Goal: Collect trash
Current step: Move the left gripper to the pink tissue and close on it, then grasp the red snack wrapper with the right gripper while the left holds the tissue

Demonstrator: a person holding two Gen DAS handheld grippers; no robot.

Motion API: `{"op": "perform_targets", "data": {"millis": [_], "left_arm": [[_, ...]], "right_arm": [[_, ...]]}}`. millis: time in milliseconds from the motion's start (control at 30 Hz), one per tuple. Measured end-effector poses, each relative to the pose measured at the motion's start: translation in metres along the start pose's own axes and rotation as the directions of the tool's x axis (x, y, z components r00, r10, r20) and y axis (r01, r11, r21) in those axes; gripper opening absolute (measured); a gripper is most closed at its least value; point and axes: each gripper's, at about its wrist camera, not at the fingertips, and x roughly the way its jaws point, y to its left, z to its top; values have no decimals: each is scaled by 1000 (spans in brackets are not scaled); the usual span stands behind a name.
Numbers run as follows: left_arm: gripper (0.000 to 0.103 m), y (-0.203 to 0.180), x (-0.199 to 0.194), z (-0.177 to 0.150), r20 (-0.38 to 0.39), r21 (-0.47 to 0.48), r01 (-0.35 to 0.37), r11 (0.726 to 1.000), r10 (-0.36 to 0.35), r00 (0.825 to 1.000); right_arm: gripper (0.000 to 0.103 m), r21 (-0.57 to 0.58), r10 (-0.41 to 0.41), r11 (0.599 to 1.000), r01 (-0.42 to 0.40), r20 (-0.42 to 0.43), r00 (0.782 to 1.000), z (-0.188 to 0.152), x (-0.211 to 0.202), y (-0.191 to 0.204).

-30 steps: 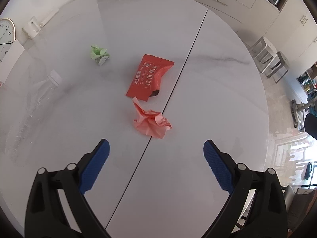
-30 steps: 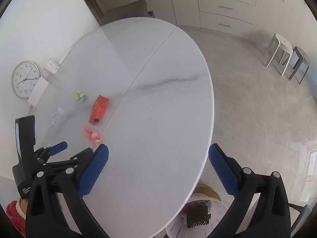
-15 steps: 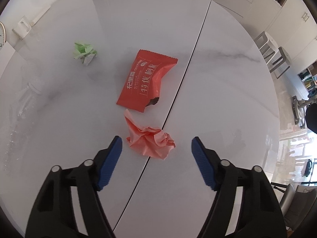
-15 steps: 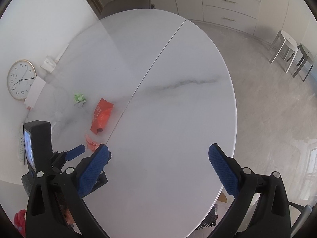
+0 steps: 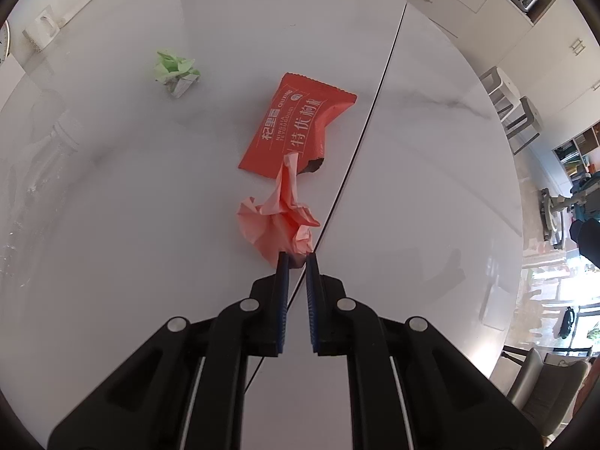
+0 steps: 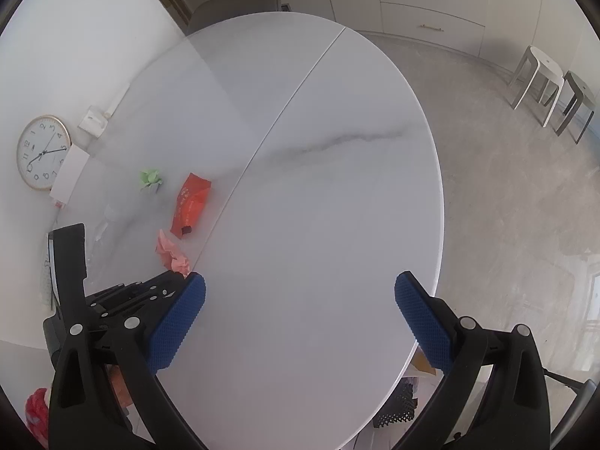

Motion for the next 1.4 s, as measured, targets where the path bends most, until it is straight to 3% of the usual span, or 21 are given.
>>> {"op": "perform_targets", "data": {"millis": [200,300,333,367,433,533,733,800,833,933,1067,1400], "left_arm": [[9,3,-6,-4,-3,-8,36,999,-36,999],[14,2,-9,-5,1,4,13,1000,-13,1000],[31,2,-10,-4,4,1,9,1000,-9,1000],[59,2,-12,-3,13,-8,-1,1000,1,1000],[75,3,-20,-1,73,-25,-40,999,42,996],[82,2,-17,10,62,-42,-25,999,28,998],[82,-8,13,34,7,-70,-65,995,66,998],[70,-14,19,39,-1,-67,-85,994,85,996],[57,-16,22,40,-12,-65,-85,994,84,996],[36,-20,23,42,-6,-45,-116,992,116,993],[31,-18,23,43,-17,-68,-86,994,85,996],[31,-3,-12,18,43,-81,-127,989,131,990]], "right_arm": [[100,2,4,1000,-4,-4,1000,-3,0,-3],[100,12,11,1000,-11,-8,1000,-5,1,-4],[100,13,12,1000,-12,-9,1000,-5,1,-4],[100,13,13,1000,-13,-9,1000,-6,1,-5],[100,11,11,1000,-11,-11,1000,-6,2,-5],[100,15,11,1000,-11,-14,1000,-6,3,-7],[100,17,9,1000,-9,-24,1000,-7,8,-7],[100,14,5,1000,-4,-25,1000,-7,8,-6],[100,16,5,1000,-4,-24,1000,-6,8,-6],[100,22,7,1000,-7,-21,1000,-5,9,-6],[100,11,9,1000,-9,-22,1000,-4,9,-2],[100,-68,21,997,-23,-37,999,0,15,33]]}}
